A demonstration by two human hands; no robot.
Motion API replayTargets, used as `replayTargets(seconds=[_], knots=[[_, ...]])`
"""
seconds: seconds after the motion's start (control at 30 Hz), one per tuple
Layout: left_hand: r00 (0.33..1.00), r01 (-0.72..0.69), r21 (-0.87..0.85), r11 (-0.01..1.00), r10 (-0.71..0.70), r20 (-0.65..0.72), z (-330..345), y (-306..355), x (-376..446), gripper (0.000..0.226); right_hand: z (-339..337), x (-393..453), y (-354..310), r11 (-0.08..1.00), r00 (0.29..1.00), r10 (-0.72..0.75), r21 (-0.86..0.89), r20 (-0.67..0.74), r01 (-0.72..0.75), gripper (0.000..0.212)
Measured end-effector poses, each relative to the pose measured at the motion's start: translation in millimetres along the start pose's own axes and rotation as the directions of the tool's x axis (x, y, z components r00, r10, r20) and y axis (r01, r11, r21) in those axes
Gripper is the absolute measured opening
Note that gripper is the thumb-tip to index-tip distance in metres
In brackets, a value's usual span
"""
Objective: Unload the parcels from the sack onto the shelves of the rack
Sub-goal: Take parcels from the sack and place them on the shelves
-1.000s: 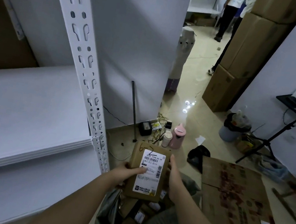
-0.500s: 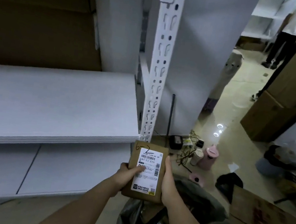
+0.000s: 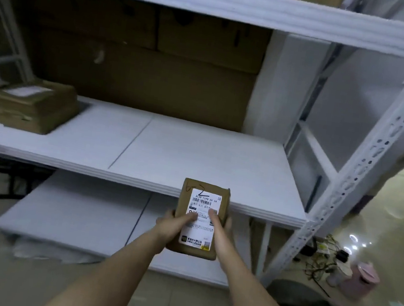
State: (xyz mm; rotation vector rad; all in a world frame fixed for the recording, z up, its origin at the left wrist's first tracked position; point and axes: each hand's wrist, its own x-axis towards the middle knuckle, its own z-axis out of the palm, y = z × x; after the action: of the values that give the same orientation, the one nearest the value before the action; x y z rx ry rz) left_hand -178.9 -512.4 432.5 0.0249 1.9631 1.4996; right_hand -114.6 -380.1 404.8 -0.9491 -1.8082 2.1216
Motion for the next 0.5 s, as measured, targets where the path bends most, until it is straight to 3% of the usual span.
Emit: replayTargets(seconds=[0.13, 0.23, 0.37, 0.5], knots=[[0.993, -0.01, -0.032, 0.999, 0.006, -0.119, -91, -10, 2, 0.091, 88, -14, -9, 1.0, 0.991, -0.029, -0.008, 0.128, 0.031, 0.042], [0.974, -0.037, -0.14, 0.989, 0.004, -0.225, -142, -2, -18, 0.059, 148, -17, -17, 0.998, 0.976, -0.033, -0.048, 0.214, 0.044, 0.047], [0.926, -0.102, -0.206, 0.973, 0.017, -0.378, -202, -4, -13, 0.056, 219, -14, -21, 0.994, 0.965, -0.074, -0.06, 0.25, 0.092, 0.049], [0.905, -0.114, -0.22, 0.969, 0.01, -0.425, -259, -7, -4, 0.051, 284, -1, -19, 0.993, 0.95, -0.102, -0.025, 0.295, 0.115, 0.042]])
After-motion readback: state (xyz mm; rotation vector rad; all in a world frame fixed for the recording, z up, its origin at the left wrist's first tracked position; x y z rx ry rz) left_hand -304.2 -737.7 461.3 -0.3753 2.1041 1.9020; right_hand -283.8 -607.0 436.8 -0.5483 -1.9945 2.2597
